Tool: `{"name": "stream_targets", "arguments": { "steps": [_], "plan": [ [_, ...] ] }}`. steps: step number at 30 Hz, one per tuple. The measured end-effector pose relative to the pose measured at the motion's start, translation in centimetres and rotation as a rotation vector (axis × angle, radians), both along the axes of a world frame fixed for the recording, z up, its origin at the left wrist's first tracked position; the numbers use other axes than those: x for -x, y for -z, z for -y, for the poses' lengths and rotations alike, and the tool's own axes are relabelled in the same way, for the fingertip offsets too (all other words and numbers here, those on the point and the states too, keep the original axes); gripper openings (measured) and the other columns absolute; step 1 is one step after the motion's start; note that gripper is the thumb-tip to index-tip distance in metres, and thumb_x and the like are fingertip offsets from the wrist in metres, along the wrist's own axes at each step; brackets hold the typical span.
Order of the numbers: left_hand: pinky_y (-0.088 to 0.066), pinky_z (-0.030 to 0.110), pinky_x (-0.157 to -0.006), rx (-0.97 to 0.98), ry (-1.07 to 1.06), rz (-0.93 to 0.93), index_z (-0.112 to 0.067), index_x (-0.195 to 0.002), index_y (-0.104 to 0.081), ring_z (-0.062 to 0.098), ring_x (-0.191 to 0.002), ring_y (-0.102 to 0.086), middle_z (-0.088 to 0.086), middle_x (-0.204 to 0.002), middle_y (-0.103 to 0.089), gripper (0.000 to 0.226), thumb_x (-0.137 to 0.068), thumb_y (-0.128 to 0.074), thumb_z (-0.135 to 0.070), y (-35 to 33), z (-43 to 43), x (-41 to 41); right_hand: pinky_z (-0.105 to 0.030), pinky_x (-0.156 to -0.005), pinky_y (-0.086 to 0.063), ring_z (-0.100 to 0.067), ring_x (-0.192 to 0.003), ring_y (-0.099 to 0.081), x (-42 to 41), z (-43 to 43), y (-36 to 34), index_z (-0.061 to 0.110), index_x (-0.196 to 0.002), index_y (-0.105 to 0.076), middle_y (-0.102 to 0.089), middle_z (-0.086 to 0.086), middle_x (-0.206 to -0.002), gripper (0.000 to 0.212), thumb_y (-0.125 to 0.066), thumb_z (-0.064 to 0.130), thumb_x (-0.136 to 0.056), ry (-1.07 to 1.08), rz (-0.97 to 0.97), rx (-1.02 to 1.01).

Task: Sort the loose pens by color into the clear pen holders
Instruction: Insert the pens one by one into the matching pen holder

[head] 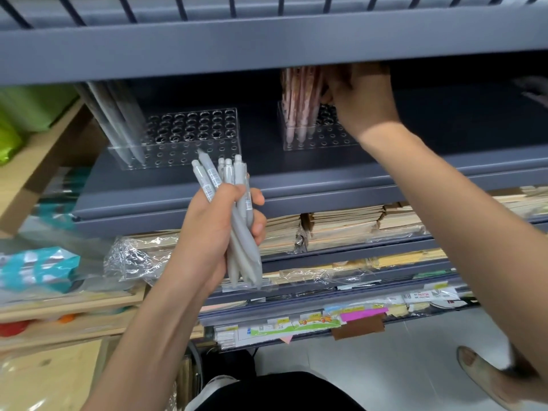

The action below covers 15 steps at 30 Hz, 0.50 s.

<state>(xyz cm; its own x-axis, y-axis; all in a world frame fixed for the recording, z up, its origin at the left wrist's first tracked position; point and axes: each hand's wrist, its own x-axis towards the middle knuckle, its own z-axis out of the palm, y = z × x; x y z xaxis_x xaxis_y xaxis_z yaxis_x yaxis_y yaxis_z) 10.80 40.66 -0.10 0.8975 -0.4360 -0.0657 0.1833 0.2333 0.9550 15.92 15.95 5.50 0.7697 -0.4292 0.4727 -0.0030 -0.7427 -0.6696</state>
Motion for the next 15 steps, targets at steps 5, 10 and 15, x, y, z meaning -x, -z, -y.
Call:
{"name": "stream_targets", "arguments": {
  "steps": [5, 10, 15],
  "plan": [
    [-0.036, 0.031, -0.048, 0.002, 0.048, -0.016, -0.029, -0.064, -0.069, 0.022, -0.046, -0.041, 0.013, -0.066, -0.048, 0.031, -0.086, -0.049, -0.025, 0.1, -0.9, 0.0, -0.046, -0.095, -0.051, -0.034, -0.104, -0.064, -0.2, -0.2, 0.2, 0.002, -0.116, -0.061, -0.066, -0.02, -0.112, 0.031, -0.049, 0.021, -0.095, 0.016, 0.023, -0.115],
    [-0.039, 0.03, -0.046, 0.061, 0.051, -0.045, -0.017, -0.088, -0.068, 0.022, -0.045, -0.044, 0.014, -0.076, -0.056, 0.019, -0.087, -0.049, -0.02, 0.6, -1.9, -0.3, -0.035, -0.079, -0.055, -0.011, -0.078, -0.061, 2.4, -1.8, 0.5, 0.022, -0.079, -0.063, -0.069, 0.0, -0.081, 0.005, -0.06, 0.019, -0.083, 0.145, 0.326, -0.278],
    [-0.04, 0.031, -0.047, 0.021, 0.089, -0.025, -0.025, -0.072, -0.073, 0.023, -0.047, -0.044, 0.022, -0.081, -0.048, 0.03, -0.089, -0.048, -0.022, 0.8, -2.9, -0.3, -0.022, -0.065, -0.048, -0.008, -0.064, -0.061, 5.8, -7.0, 0.5, 0.023, -0.078, -0.073, -0.07, 0.006, -0.07, 0.013, -0.067, 0.032, -0.085, -0.279, 0.014, -0.214]
  ]
}}
